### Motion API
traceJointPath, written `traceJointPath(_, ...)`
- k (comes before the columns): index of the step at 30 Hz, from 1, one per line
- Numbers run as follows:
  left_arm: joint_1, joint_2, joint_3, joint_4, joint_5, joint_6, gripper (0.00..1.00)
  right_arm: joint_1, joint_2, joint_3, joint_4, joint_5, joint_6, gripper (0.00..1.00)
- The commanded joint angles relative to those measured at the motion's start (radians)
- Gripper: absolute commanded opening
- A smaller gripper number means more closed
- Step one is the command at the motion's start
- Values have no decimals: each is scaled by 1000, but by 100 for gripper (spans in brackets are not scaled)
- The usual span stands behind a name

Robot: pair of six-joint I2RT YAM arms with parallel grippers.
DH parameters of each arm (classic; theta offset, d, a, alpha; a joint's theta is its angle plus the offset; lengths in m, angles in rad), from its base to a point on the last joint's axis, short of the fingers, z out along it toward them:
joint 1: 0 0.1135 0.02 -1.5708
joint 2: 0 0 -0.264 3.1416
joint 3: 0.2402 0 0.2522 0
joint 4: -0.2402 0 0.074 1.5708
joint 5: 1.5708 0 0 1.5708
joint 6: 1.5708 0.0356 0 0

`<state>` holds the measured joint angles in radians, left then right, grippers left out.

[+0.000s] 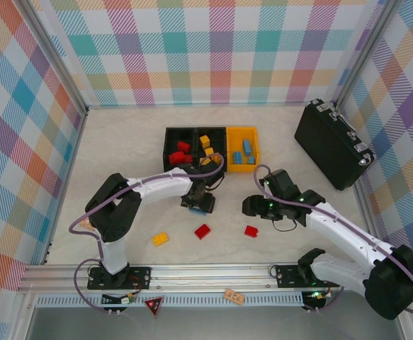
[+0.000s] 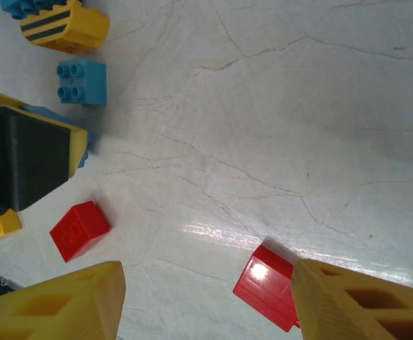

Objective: Sort the legos into containers by color
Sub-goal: Pick up the lego from the middle-left of the table, then place the lego in the container.

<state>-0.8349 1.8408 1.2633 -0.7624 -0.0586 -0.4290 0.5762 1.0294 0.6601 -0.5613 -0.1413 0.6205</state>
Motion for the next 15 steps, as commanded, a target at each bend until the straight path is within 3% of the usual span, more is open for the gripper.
traceJointPath(1, 1, -37, 87, -26, -8, 9, 52, -27, -36, 23, -19, 26, 25, 64)
traceJointPath(15, 38, 192, 559, -125, 45, 55, 52, -215, -92, 56, -40, 22, 55, 64)
